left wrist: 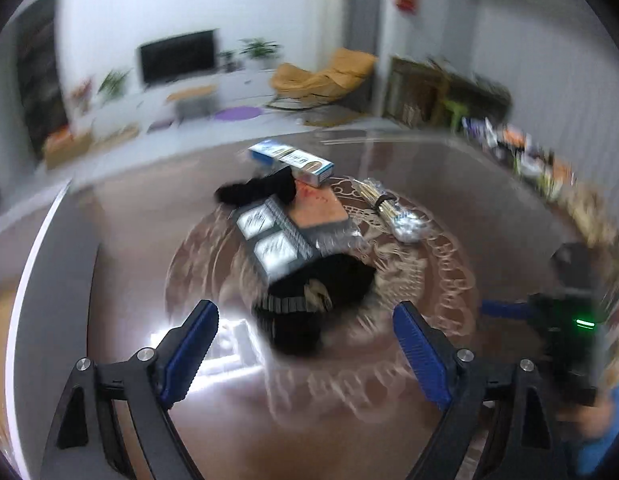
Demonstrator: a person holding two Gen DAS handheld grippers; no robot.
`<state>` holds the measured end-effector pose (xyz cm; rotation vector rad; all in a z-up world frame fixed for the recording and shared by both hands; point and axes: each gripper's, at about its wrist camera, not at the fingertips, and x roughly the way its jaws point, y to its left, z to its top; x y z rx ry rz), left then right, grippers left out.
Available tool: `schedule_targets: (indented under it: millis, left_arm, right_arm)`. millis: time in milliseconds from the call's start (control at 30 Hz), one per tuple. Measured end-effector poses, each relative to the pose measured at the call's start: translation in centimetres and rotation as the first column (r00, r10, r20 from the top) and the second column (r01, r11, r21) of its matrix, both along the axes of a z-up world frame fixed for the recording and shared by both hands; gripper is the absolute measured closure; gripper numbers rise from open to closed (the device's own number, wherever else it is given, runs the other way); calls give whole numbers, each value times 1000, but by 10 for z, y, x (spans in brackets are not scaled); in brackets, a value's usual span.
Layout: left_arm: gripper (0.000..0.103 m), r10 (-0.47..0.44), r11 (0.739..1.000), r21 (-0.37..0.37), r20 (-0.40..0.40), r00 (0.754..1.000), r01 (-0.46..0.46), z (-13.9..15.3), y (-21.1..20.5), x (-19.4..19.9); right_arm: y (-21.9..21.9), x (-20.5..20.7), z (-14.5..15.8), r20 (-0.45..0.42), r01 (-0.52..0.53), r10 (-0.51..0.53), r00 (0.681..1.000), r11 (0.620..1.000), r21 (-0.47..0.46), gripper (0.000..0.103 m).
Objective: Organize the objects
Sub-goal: 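Grasp the black velvet pouch with the left gripper while the right grasps the cotton swab bag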
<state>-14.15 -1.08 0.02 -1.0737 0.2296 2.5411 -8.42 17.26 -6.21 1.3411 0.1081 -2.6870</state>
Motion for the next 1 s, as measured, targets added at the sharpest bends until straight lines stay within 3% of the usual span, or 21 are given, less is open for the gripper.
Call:
schedule_targets:
  millis: [67, 167, 200, 233, 300, 433, 533, 567, 600, 667, 833, 867, 933, 1000]
  left_arm:
    - [14, -25, 996, -79, 32, 999, 28, -17, 18, -30]
    - [14, -76, 986, -138, 162, 984, 98, -54, 38, -61]
    - [19, -86, 982, -149, 183, 979, 114, -64, 43, -64]
    - [28, -91, 981, -151, 182, 979, 120, -69, 45, -62]
    - [64, -98, 989, -88, 181, 979, 115, -71, 41, -50]
    - [64, -55, 998, -18, 194, 979, 60, -68, 25, -3]
    - [59, 10, 997, -77, 145, 989, 1, -69, 12, 47]
    - [49, 30, 996, -87, 134, 991, -18, -70, 8, 60]
    - [33, 48, 995, -95, 132, 990, -35, -71, 4, 68]
    - [21, 60, 992, -113, 128, 990, -46, -74, 1, 69]
    - [19, 13, 997, -78, 136, 991, -2, -81, 8, 49]
    - [22, 15, 998, -68, 145, 989, -5, -82, 7, 45]
    - [40, 36, 998, -61, 136, 990, -27, -80, 6, 43]
    - [63, 74, 996, -53, 130, 989, -68, -78, -2, 47]
  right_arm:
    - [-3, 2, -2, 0, 2, -2, 1000, 1000, 11, 16]
    - [-3, 2, -2, 3, 2, -2, 1000, 1000, 2, 14]
    - [-4, 3, -2, 3, 2, -2, 1000, 1000, 4, 14]
    - [-4, 2, -2, 3, 1, -1, 1000, 1000, 6, 14]
    - [-4, 2, -2, 4, 0, 0, 1000, 1000, 5, 14]
    - [-5, 2, -2, 4, 1, -1, 1000, 1000, 6, 14]
    - [-5, 2, -2, 4, 0, 0, 1000, 1000, 5, 13]
    - [-5, 2, -3, 5, -1, 1, 1000, 1000, 5, 13]
    - [-5, 2, -3, 5, -1, 1, 1000, 1000, 5, 13]
    - [-6, 1, -3, 6, -2, 1, 1000, 1000, 6, 12]
    - [-4, -3, -3, 21, -22, 23, 1000, 999, -36, 4]
    - [0, -10, -1, 41, -26, 29, 999, 997, -79, 4]
    - [9, -32, 8, 86, -11, 23, 996, 991, -131, 6]
    - [19, -60, 25, 73, 17, -7, 997, 989, -147, 6]
